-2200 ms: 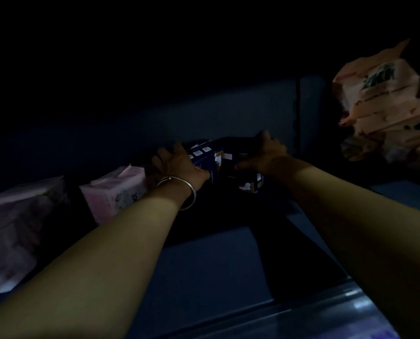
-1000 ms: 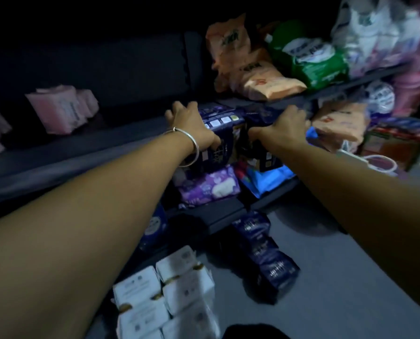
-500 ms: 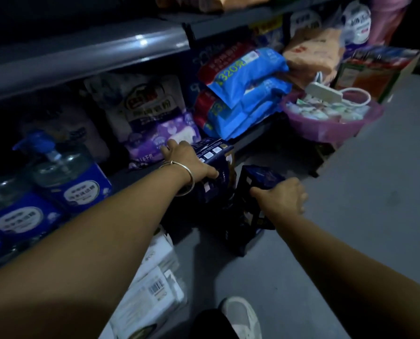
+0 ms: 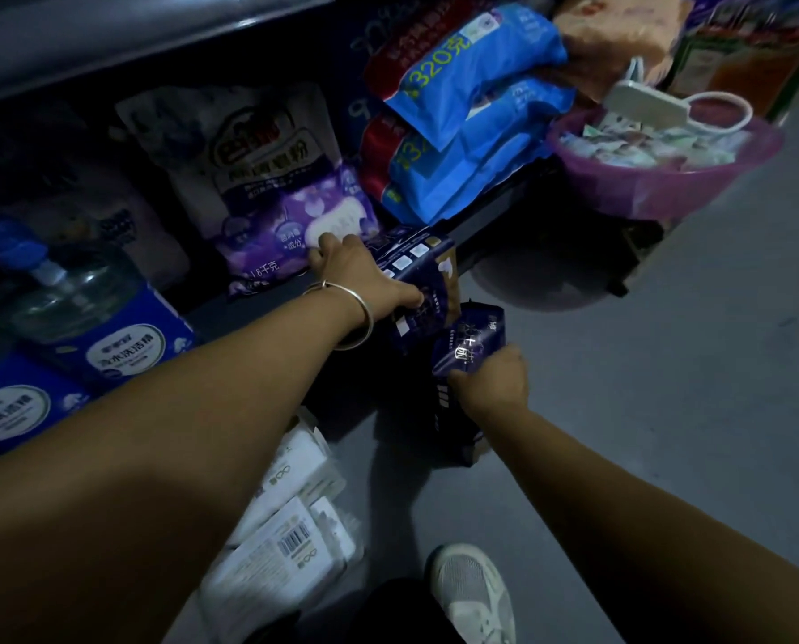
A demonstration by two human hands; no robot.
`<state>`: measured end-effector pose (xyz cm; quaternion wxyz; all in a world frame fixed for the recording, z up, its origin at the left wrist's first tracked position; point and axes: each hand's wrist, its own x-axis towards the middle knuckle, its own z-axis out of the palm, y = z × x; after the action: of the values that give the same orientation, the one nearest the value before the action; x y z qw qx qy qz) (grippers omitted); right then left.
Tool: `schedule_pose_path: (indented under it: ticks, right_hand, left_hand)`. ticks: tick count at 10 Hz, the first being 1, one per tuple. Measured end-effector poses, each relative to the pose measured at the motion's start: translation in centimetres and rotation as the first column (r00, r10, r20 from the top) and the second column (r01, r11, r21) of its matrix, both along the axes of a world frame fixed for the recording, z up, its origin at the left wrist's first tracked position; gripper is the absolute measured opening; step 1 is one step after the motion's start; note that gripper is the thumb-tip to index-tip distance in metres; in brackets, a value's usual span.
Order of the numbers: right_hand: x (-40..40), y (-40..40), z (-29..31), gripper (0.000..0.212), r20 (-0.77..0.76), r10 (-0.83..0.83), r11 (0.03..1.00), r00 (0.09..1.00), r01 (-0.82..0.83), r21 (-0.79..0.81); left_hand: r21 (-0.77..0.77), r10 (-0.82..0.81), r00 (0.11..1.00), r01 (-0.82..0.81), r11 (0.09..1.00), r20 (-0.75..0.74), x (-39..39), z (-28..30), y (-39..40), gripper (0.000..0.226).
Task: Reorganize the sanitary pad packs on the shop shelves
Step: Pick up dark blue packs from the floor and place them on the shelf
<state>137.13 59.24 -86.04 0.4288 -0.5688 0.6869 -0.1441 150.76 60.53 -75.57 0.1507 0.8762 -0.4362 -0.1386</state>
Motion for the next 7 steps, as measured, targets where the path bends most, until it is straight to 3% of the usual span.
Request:
schedule_pose_path:
  ticks: [2,3,4,5,6,7]
  right_hand:
    - [0.5,-1.2,-0.2,0.056,0.086,-0.078,0.991,0.993,0.068,0.118]
    - [1.3,-1.9,-0.8,0.046,0.065,-0.004,0.992,0.998,-0.004,0.128]
    - [1.8,-2.4,-0.7,0.049,0.021,0.027,0.985,0.999,-0.03,0.17]
    - [0.5,-1.8,0.0,0.033,0.126,0.063,0.981,0.99,-0.085,0.175]
    - [-1.0,-2.0,0.8,0.013,0.043,0.102,0.985,0.994,-0.107,0.132]
    - [-2.3,-3.2,1.7,0.012,0.195,0.002,0.999,0.981,-0.009,0.033]
  left_hand:
    - [-0.028,0.007,1.0,-0.008,1.0,-0.015,-0.4,0.2,-0.4,0.091]
    - [-0.038,0.005,1.0,-0.005,0.999,-0.014,-0.3,0.1,-0.4,0.093]
    - [-0.041,-0.005,1.0,0.004,0.999,-0.025,-0.1,-0.1,-0.4,0.092]
    - [-0.035,-0.028,0.999,0.027,0.999,-0.024,-0.4,-0.1,-0.5,0.094]
    - [-0.022,-0.054,0.998,0.054,0.998,-0.015,-1.0,0.1,-0.4,0.096]
    - [-0.013,-0.092,0.996,0.092,0.996,-0.009,-1.9,0.7,-0.2,0.097]
